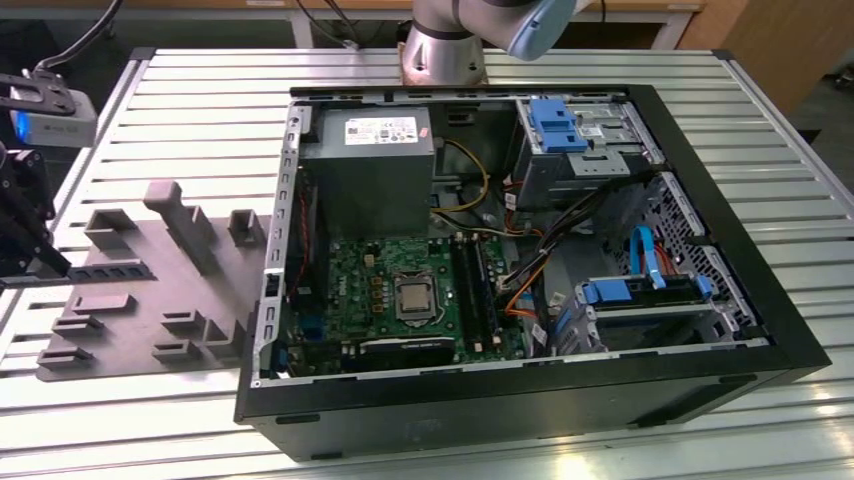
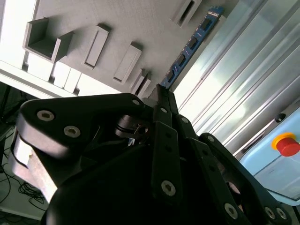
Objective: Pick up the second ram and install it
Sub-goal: 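Pick up the second ram and move it above second insertion slot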
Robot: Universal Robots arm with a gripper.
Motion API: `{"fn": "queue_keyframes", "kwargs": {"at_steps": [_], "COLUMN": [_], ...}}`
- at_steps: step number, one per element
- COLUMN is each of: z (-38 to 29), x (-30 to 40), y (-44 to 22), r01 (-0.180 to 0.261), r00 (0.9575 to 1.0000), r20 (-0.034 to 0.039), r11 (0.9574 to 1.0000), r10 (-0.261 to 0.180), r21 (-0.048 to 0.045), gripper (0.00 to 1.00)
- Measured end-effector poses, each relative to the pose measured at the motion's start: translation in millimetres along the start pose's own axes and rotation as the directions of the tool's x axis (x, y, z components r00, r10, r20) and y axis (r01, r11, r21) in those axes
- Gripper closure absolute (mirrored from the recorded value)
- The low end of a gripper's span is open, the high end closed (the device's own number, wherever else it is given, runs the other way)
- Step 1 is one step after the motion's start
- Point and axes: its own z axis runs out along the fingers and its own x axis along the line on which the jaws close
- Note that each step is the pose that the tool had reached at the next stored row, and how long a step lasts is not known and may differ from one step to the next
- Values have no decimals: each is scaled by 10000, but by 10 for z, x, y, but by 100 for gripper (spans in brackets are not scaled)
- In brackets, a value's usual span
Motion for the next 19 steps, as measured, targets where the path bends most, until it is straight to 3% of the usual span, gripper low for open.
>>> {"fn": "queue_keyframes", "kwargs": {"at_steps": [19], "z": [-129], "x": [1], "y": [5], "r01": [0], "r00": [10000], "r20": [0], "r11": [10000], "r10": [0], "r21": [22], "gripper": [89]}}
